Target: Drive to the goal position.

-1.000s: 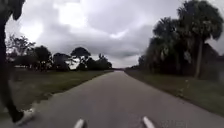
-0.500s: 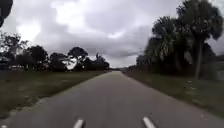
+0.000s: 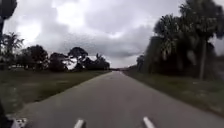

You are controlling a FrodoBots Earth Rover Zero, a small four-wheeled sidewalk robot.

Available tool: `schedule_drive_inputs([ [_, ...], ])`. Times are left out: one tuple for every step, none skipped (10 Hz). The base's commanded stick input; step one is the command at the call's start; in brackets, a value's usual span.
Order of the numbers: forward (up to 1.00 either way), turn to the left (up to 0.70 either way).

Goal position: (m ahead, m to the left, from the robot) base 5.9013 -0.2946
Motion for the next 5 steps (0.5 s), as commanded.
schedule_drive_inputs([
  [0.7, 0.0],
  [0.7, 0.0],
  [0.7, 0.0],
  [0.7, 0.0],
  [0.7, 0.0],
])
